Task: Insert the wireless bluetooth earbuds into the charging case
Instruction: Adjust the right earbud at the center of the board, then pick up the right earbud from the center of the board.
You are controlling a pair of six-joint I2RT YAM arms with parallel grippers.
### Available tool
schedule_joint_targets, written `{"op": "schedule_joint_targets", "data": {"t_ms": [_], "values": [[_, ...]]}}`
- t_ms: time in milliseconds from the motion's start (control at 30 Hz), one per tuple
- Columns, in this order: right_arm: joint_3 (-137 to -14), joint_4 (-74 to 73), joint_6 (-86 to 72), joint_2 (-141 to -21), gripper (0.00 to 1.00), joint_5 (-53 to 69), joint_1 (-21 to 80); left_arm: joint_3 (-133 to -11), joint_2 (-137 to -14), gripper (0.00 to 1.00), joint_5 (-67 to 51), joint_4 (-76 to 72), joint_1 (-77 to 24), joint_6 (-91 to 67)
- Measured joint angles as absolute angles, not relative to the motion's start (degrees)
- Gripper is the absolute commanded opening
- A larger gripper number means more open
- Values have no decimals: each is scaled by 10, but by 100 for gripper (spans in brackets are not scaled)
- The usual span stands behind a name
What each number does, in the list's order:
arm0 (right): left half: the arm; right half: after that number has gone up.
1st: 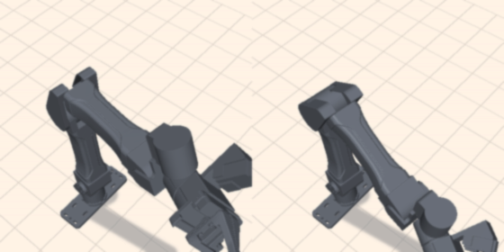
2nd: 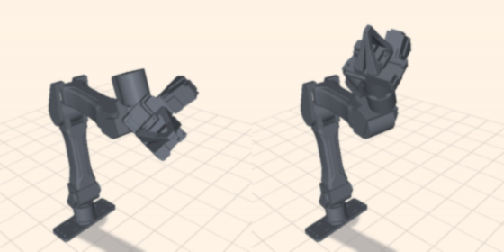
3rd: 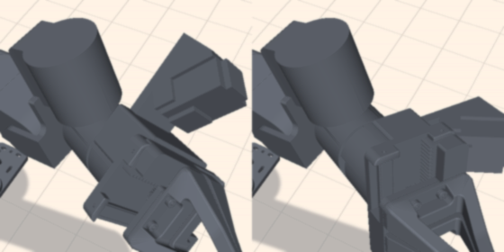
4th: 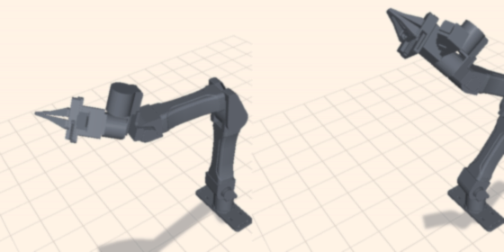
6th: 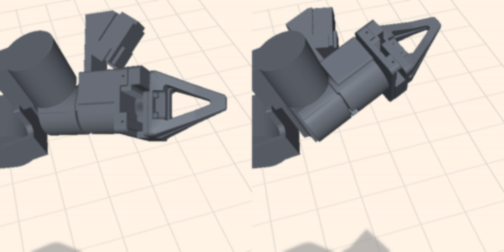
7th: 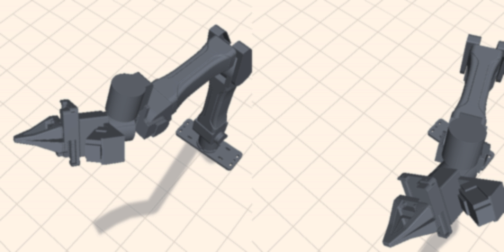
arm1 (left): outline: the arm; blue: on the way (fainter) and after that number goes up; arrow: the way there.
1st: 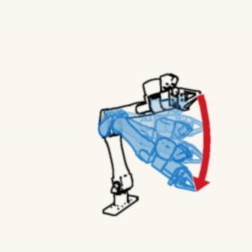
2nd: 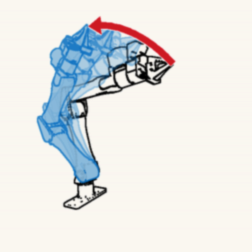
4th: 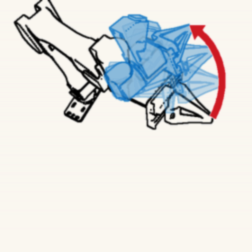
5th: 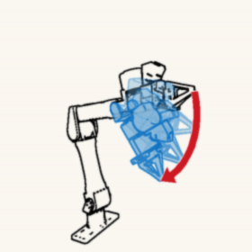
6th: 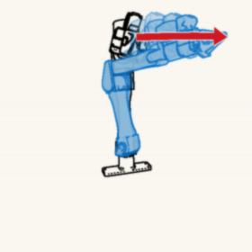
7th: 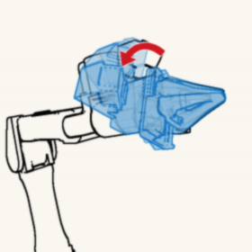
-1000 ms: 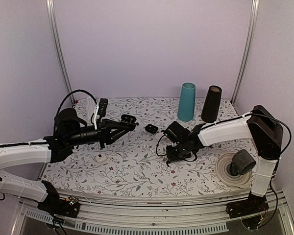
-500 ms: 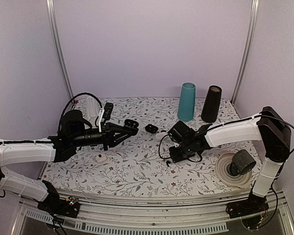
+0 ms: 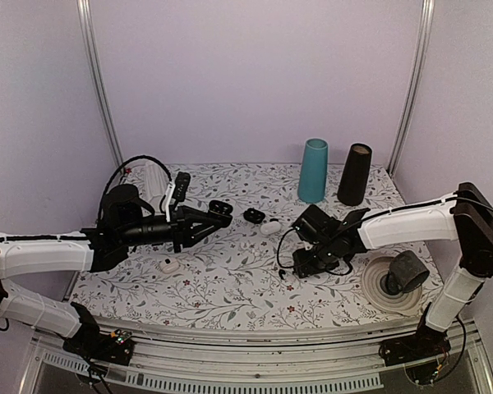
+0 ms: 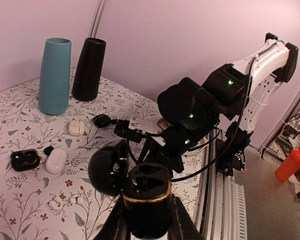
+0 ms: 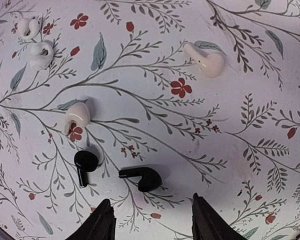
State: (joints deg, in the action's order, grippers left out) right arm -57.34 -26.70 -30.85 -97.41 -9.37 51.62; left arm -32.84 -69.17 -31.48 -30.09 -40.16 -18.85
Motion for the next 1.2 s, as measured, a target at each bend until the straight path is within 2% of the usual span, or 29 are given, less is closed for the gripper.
{"op": "schedule_joint_targets", "data": {"t_ms": [133,233,367,667,1200], "values": [[-572,-266,-357,-968,46,-63,516,-328,-692,0,-315,-301,-402,-189],[-557,-244,-399,-952,35,-32,516,-328,-692,0,-314,-301,-402,-189],[-544,-230,-455,-943,26,-22,514,-328,-691,0,-312,-301,-402,-189],[-540,-211,-543,-943,31,-18,500,-328,-682,0,-310,-301,-402,-189],[-513,-171,-592,-973,33,20,471,-321,-677,0,-306,-301,-402,-189]]}}
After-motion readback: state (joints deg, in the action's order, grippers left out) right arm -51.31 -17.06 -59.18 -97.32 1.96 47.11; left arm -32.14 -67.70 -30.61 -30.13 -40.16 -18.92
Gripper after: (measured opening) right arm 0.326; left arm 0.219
